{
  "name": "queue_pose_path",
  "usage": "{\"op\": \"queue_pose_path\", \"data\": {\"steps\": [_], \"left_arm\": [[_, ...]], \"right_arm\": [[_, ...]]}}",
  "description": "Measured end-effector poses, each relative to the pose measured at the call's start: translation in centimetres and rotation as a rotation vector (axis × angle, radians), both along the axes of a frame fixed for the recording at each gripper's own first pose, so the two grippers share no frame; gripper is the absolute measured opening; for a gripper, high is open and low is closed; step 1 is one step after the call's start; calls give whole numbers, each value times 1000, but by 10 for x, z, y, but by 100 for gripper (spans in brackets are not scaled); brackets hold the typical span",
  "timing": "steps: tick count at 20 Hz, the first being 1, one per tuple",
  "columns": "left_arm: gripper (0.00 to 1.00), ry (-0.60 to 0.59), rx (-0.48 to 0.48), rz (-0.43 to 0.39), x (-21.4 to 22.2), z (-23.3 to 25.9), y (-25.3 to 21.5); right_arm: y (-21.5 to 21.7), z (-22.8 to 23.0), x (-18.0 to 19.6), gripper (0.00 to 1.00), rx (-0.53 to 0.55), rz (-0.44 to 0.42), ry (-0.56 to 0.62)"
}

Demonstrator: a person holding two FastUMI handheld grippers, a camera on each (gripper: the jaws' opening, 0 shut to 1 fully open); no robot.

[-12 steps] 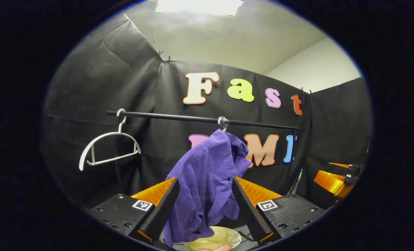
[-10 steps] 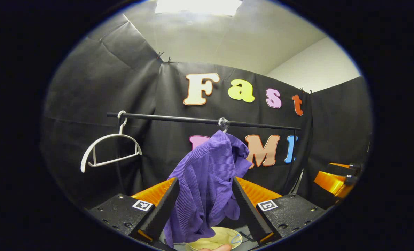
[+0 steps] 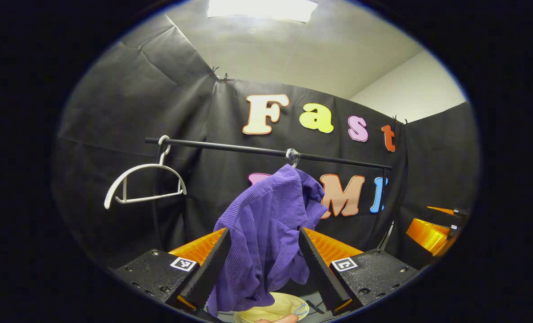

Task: Grasp the clothes on the hanger with both hands and then place them into the laundry hamper below.

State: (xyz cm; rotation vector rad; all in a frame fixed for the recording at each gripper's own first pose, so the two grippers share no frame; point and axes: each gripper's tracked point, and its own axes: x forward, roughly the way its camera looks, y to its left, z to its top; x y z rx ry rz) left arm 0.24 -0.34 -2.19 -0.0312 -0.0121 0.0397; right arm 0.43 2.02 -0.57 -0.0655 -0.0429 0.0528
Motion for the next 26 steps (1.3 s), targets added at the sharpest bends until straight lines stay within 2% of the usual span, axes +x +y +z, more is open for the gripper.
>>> {"op": "queue_pose_path", "data": {"steps": [3,4,5,6,7,8,9,10,12,13,14,15,16,18,19,20,21,22,23,26], "left_arm": [[89,36,48,4,11,-22,-6],[94,46,64,2,13,-29,-10],[94,54,72,3,16,-35,-14],[94,60,74,7,19,-42,-16],[89,64,69,17,21,-47,-19],[94,70,61,27,23,-54,-23],[94,78,57,23,26,-60,-29],[94,77,57,31,30,-64,-33],[94,71,66,83,38,-72,-30],[89,65,65,112,41,-75,-30],[94,59,67,138,46,-79,-30],[89,57,73,163,51,-82,-31],[94,55,81,175,56,-86,-33],[94,58,94,200,66,-91,-36],[89,65,97,220,71,-96,-34],[89,73,99,241,74,-101,-32],[94,85,100,258,76,-107,-31],[94,87,104,276,78,-114,-28],[89,94,112,292,81,-121,-23],[89,90,110,344,90,-138,-15]], "right_arm": [[-2,-18,14,100,-5,8,12],[-1,-25,20,99,-8,20,13],[-1,-34,29,99,-11,31,13],[0,-42,36,99,-17,49,13],[3,-50,44,99,-27,70,12],[3,-57,52,99,-39,81,12],[0,-66,60,94,-52,85,15],[-3,-73,69,95,-63,87,18],[-5,-89,85,96,-71,105,33],[-5,-97,94,96,-60,118,46],[-4,-103,101,96,-44,138,53],[-5,-107,112,96,-35,157,54],[-7,-110,122,95,-36,166,55],[-8,-118,142,96,-49,196,64],[-6,-122,151,95,-52,211,69],[-5,-126,161,96,-49,226,76],[-3,-131,169,95,-40,241,85],[1,-135,178,96,-27,253,97],[4,-141,188,96,-12,267,108],[11,-152,214,95,29,289,126]]}}
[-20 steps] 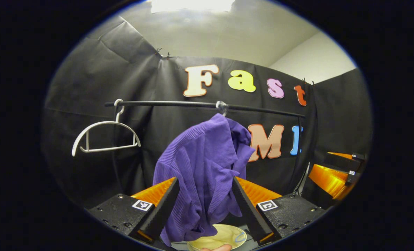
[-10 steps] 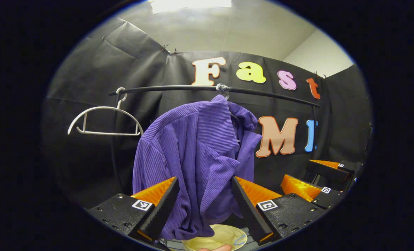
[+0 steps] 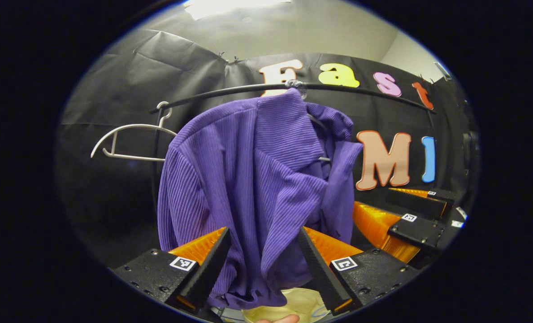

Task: Grasp the clothes on the hanger with both hands and then place them into the laundry hamper below.

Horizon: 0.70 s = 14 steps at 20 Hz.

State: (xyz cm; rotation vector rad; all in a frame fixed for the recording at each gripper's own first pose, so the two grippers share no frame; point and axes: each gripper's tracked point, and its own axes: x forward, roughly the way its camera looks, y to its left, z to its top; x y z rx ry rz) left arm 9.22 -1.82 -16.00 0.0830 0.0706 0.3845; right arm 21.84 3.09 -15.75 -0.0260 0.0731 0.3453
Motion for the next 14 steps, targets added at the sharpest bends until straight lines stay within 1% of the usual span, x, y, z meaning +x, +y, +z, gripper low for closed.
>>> {"op": "queue_pose_path", "data": {"steps": [1,2,3,5,6,8,10,11,13,14], "left_arm": [[94,7,0,-2,6,-6,-3],[89,17,12,-3,11,-10,-4],[94,14,35,8,16,-11,-1],[94,7,76,53,27,-9,11],[89,8,81,73,31,-11,16],[89,1,59,101,38,-10,21],[93,7,30,118,41,-13,26],[91,4,18,117,43,-12,27],[91,-10,-18,113,51,-11,25],[91,-20,-26,107,57,-7,26]], "right_arm": [[4,-5,6,96,6,11,8],[7,-7,13,97,11,19,9],[9,-9,19,97,12,25,8],[14,-11,31,96,17,33,11],[17,-10,37,97,23,37,14],[17,-4,53,96,34,11,-12],[16,1,64,95,23,-20,-42],[13,3,69,95,-1,-43,-54],[9,5,76,94,-51,-80,-72],[8,6,80,96,-43,-96,-70]]}}
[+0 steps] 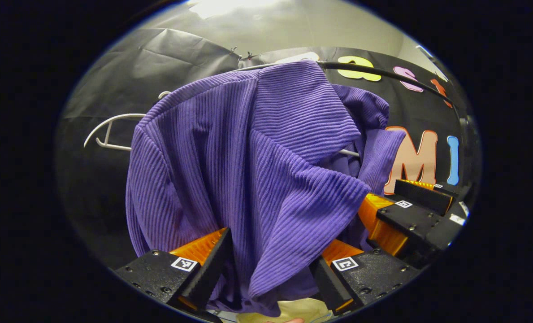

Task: Grasp the clothes on the hanger with both hands and then place them into the laundry hamper below.

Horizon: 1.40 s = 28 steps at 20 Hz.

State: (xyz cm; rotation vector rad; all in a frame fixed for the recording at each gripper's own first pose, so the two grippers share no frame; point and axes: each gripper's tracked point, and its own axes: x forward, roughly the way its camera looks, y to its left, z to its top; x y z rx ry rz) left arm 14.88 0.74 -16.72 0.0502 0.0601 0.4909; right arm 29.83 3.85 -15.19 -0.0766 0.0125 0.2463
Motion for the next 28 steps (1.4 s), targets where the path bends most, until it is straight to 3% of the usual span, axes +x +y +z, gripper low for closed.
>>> {"op": "queue_pose_path", "data": {"steps": [3,6,7,8,9,11,13,14,16,17,18,22,26,28], "left_arm": [[89,-15,55,30,5,4,15],[72,15,79,45,12,-2,24],[67,27,85,37,16,-4,25],[61,23,97,26,17,-3,26],[55,11,102,27,14,-1,30],[44,16,115,27,14,-1,34],[32,29,107,-82,23,-4,18],[31,34,92,-156,24,-5,5],[25,10,79,-235,25,2,-3],[22,11,53,-241,24,2,-4],[18,20,35,-244,22,1,-2],[7,34,50,-308,12,9,0],[6,-8,19,-369,-3,27,-7],[5,-38,15,-393,-18,45,-9]], "right_arm": [[-2,7,14,95,74,-19,-30],[26,-6,15,96,72,113,23],[30,-10,16,96,95,119,51],[30,-13,17,82,125,109,84],[35,-15,18,77,144,114,110],[34,-8,26,77,136,83,83],[23,0,30,51,85,14,36],[23,-1,30,38,53,3,38],[21,-2,25,36,52,-16,59],[12,-11,28,19,87,-38,111],[18,-13,32,2,132,9,147],[6,-12,16,2,107,8,134],[2,2,0,2,159,21,113],[-9,8,-5,0,122,-7,94]]}}
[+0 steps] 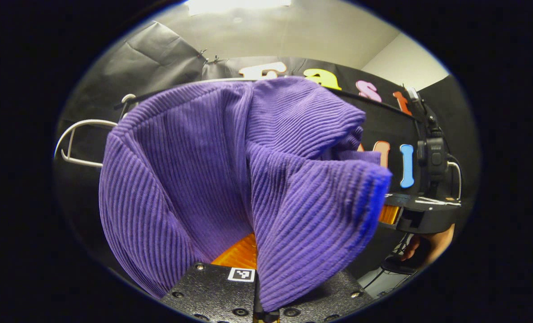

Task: Grasp the clothes on the hanger with both hands and then place them into the laundry hamper below.

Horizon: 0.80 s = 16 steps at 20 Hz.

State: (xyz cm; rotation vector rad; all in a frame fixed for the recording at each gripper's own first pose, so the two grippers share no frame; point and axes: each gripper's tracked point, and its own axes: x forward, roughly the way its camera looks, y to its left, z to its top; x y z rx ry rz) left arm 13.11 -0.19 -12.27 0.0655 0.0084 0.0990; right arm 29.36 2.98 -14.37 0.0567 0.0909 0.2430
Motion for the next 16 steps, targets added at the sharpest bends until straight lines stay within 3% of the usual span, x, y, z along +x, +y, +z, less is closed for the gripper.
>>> {"op": "queue_pose_path", "data": {"steps": [6,12,14,16], "left_arm": [[5,-114,3,-66,-44,64,-5],[5,-100,-38,-300,-81,98,-32],[5,-100,-44,-327,-92,112,-22],[5,-116,-37,-334,-96,122,-10]], "right_arm": [[-12,31,-26,2,-53,-42,-53],[-30,57,-36,2,-129,-111,-95],[-31,66,-38,7,-145,-126,-110],[-26,72,-40,2,-137,-126,-110]]}}
